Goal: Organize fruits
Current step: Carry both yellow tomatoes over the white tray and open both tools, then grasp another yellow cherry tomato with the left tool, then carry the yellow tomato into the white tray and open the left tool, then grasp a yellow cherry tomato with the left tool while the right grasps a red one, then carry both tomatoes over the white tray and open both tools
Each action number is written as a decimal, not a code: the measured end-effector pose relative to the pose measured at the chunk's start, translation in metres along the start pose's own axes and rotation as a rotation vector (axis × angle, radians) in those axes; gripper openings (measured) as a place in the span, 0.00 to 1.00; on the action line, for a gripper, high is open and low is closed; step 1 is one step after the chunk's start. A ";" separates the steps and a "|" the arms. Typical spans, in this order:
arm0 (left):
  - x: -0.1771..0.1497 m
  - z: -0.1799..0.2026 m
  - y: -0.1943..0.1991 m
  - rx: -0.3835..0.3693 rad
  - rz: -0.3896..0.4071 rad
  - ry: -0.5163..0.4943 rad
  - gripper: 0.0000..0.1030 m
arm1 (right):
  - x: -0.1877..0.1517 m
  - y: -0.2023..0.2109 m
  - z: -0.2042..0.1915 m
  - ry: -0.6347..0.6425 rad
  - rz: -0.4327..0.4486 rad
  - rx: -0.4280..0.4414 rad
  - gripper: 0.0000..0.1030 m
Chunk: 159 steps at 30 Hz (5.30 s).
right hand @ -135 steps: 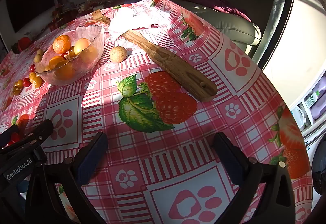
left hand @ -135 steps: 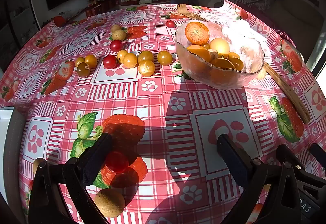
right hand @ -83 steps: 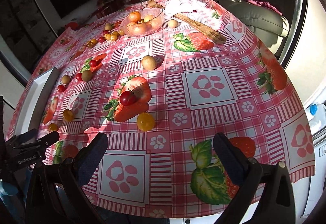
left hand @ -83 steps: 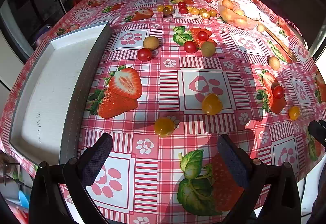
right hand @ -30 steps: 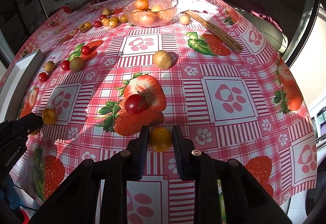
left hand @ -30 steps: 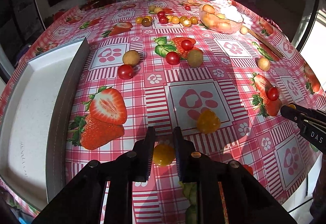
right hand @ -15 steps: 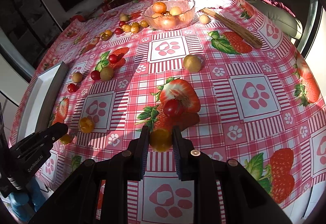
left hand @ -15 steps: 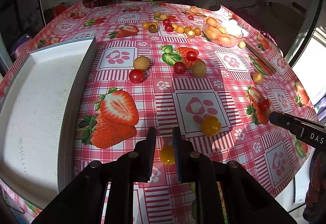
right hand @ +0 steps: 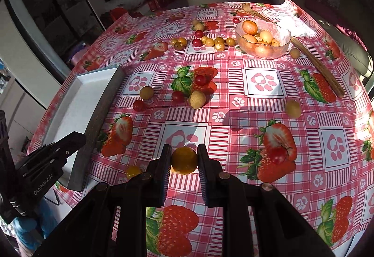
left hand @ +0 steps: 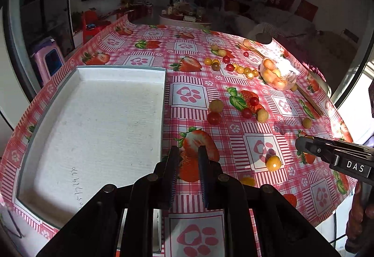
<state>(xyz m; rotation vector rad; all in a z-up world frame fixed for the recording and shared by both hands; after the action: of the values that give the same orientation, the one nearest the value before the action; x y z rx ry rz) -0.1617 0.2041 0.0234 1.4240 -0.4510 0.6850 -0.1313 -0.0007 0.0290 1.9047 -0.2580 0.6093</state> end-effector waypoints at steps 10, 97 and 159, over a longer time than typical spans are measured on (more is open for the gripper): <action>-0.008 -0.102 0.006 0.152 -0.005 0.135 0.18 | 0.021 -0.043 -0.114 0.177 -0.060 0.130 0.24; -0.030 -0.115 -0.026 0.338 -0.119 0.049 0.86 | -0.029 -0.024 0.006 -0.104 0.000 0.053 0.70; 0.007 0.021 -0.003 0.035 0.000 -0.041 0.24 | 0.003 -0.009 0.021 0.018 0.024 -0.011 0.31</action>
<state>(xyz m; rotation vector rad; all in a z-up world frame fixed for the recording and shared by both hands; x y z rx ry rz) -0.1523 0.1842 0.0278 1.4734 -0.4734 0.6679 -0.1182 -0.0159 0.0170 1.8875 -0.2723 0.6397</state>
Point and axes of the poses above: each gripper's, at about its wrist camera, not at the fingertips, and y roughly against the way its jaws point, z to its right, x to its top, the point moved 6 cm from there along -y, roughly the way its jaws point, and after that the axes turned 3 degrees about x, right-handed, at the moved point
